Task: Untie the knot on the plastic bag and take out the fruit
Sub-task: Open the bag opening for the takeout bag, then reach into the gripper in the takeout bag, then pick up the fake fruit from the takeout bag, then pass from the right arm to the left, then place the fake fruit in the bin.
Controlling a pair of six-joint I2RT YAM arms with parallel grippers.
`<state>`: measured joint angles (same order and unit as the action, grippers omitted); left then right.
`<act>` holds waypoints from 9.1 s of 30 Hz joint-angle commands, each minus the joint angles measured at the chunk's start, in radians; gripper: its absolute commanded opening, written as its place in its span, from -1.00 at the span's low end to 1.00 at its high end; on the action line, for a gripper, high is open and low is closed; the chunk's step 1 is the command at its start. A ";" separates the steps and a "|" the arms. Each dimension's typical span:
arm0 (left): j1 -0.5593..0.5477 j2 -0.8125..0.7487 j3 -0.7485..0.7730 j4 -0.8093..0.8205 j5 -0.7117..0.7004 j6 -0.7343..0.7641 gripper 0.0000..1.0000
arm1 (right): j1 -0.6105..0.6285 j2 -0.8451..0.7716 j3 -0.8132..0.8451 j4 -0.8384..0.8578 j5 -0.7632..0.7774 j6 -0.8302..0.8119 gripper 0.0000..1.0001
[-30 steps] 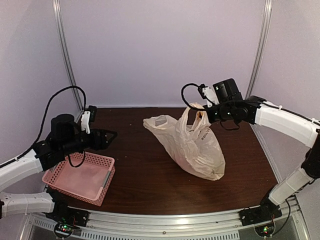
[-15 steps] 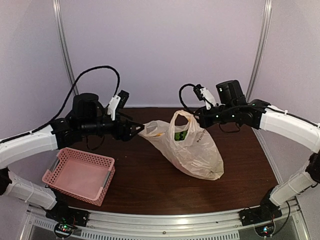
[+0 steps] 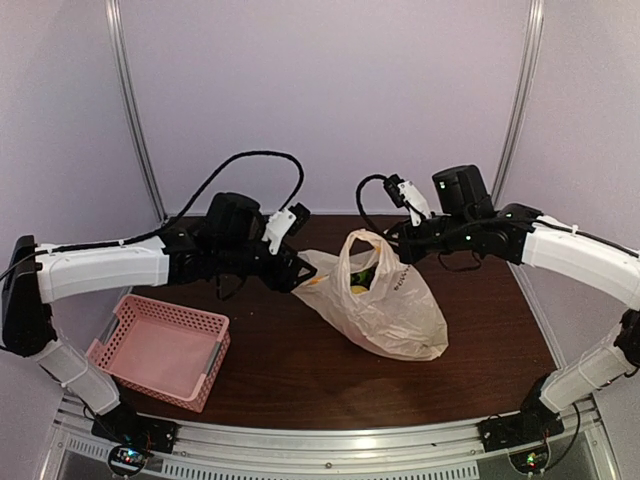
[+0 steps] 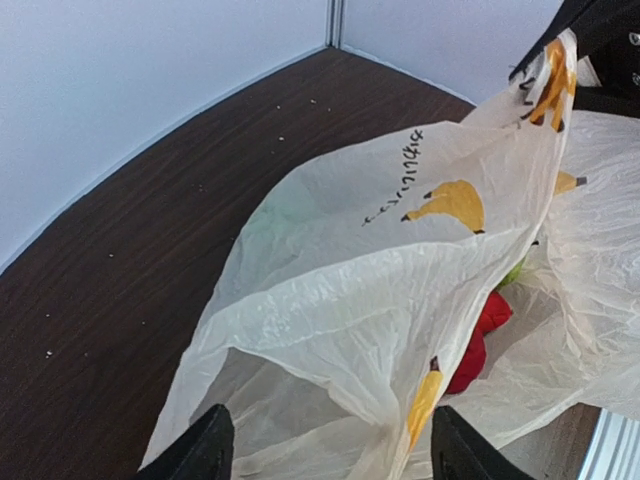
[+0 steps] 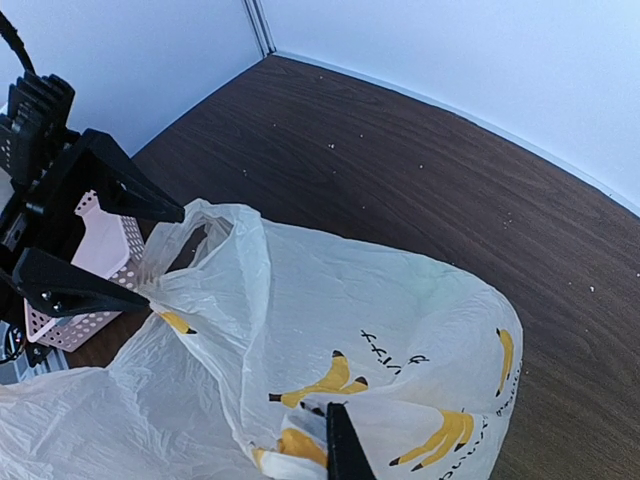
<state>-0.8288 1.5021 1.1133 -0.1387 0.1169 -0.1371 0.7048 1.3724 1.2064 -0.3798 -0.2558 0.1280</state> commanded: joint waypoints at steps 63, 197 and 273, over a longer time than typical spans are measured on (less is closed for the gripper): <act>0.170 -0.164 -0.067 -0.039 0.226 -0.094 -1.00 | 0.429 0.342 0.323 -0.331 0.513 0.208 0.11; -0.040 -0.562 -0.278 0.232 0.162 0.142 0.85 | 0.236 -0.106 -0.206 0.674 -0.323 0.445 0.32; 0.091 -0.630 -0.445 -0.294 -0.248 -0.509 -0.20 | 0.155 -0.338 -0.245 0.114 0.389 0.318 1.00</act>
<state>-0.7959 0.9390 0.7109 -0.2687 -0.0277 -0.4484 0.8726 1.0576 0.9802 -0.1925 0.0360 0.4702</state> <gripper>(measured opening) 0.653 0.997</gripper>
